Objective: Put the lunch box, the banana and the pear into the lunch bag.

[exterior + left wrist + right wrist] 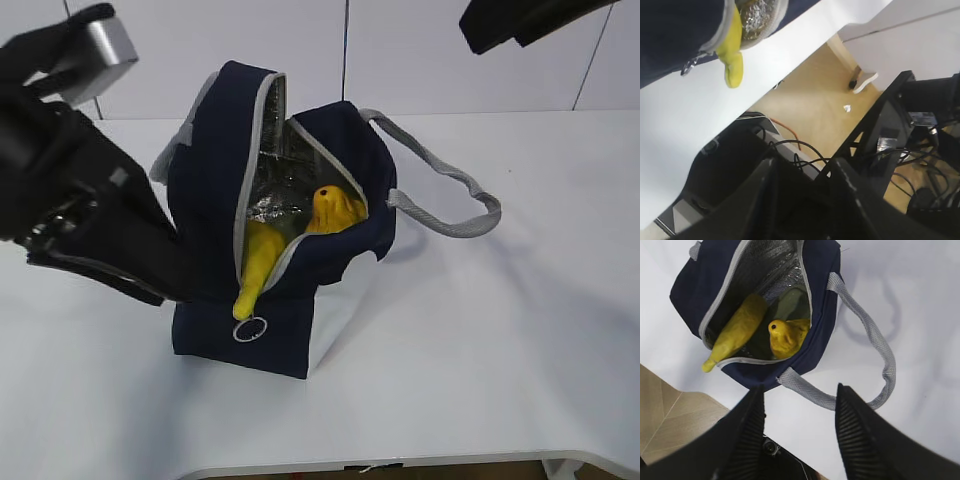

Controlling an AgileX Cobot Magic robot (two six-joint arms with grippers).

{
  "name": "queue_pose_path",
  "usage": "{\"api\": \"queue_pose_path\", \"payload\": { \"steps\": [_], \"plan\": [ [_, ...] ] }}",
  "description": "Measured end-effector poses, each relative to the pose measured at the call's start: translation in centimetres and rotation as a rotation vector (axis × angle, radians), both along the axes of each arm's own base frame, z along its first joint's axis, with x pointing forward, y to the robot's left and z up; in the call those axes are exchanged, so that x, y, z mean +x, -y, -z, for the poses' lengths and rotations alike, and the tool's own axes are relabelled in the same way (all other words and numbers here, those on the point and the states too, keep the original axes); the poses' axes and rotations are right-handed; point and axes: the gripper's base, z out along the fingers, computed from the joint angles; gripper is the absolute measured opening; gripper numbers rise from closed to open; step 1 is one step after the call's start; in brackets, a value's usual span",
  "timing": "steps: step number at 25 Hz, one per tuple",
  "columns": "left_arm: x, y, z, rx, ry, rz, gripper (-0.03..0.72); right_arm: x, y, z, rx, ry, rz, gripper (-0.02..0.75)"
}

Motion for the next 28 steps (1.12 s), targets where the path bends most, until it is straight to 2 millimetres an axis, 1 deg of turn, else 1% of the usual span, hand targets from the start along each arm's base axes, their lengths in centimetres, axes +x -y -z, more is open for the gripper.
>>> {"api": "queue_pose_path", "payload": {
  "steps": [2,5,9,13,20,25,28],
  "plan": [
    [0.7,0.8,1.0,0.01,-0.004,-0.009,0.309,0.0,0.1,0.0,-0.01,0.004,0.004,0.39],
    [1.8,1.4,2.6,0.03,-0.025,-0.029,0.34,0.1,0.2,0.0,-0.02,0.008,0.007,0.39],
    [3.4,2.0,4.9,0.061,-0.051,-0.055,0.348,0.1,0.2,0.0,-0.023,0.01,0.009,0.39],
    [4.1,2.7,6.8,0.085,-0.067,-0.037,0.348,0.1,0.2,0.0,-0.025,0.01,0.011,0.39],
    [4.6,3.9,7.9,0.054,-0.031,-0.035,0.345,0.1,0.2,0.1,-0.025,0.01,0.011,0.39],
    [4.7,4.1,8.3,0.051,-0.055,-0.033,0.292,0.1,0.2,0.1,-0.026,0.01,0.011,0.39],
    [4.7,4.2,8.3,0.037,-0.067,-0.038,0.279,0.1,0.2,0.1,-0.026,0.01,0.011,0.39]
  ]
}}
